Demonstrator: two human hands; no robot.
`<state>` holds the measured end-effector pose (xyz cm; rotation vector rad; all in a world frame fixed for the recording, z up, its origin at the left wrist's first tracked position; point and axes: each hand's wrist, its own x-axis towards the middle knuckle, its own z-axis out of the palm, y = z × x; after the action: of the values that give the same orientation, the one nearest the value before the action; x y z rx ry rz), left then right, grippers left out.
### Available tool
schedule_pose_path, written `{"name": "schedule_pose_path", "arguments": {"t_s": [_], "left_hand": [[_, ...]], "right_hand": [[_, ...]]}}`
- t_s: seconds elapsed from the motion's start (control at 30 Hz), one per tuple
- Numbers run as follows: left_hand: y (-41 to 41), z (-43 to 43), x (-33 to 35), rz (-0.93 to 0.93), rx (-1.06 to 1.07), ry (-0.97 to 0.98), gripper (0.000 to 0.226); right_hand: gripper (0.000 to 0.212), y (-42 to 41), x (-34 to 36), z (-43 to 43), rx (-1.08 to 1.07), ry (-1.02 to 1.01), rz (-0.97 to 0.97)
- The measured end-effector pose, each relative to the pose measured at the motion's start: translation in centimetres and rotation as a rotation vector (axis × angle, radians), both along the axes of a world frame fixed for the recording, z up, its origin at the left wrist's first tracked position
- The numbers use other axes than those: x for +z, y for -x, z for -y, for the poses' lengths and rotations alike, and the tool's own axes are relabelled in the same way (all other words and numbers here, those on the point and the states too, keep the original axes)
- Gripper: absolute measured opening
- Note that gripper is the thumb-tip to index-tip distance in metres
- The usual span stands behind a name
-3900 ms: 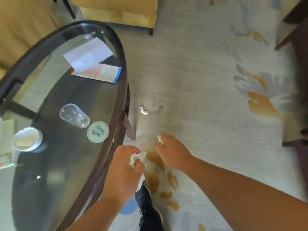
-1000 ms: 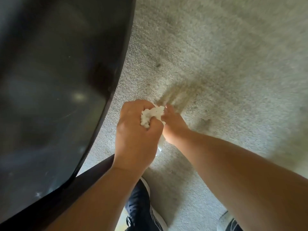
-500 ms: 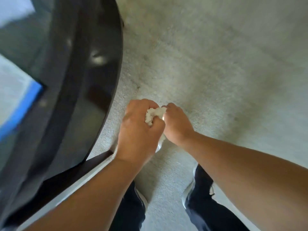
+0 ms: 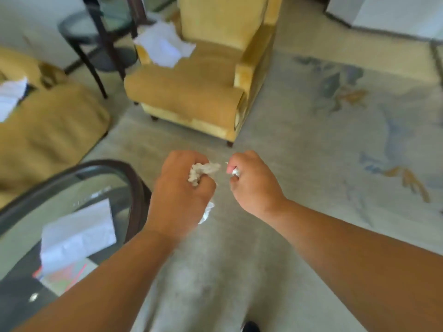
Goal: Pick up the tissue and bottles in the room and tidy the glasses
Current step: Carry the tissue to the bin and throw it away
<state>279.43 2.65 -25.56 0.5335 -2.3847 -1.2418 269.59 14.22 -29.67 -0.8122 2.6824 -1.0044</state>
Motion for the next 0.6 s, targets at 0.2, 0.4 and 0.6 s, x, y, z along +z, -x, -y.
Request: {"name": "schedule_pose_path", "arguments": {"t_s": [0.2, 0.4, 0.6], "left_hand": [[3.4, -3.9, 11.6, -0.148, -0.154, 0.099, 0.021], [5.2, -7.0, 18.0, -0.292, -0.317, 0.185, 0.02], [3.6, -11.1, 22.9, -0.378, -0.569, 0.168, 0.023]], "right_hand": [[0.023, 1.5, 12.1, -5.6, -0.146, 0.09, -0.108], [0.025, -0.4, 20.1, -9.4, -0.298, 0.077, -0.217], [0.028, -6.4, 25.7, -14.9, -0.554, -0.035, -0.324]]}}
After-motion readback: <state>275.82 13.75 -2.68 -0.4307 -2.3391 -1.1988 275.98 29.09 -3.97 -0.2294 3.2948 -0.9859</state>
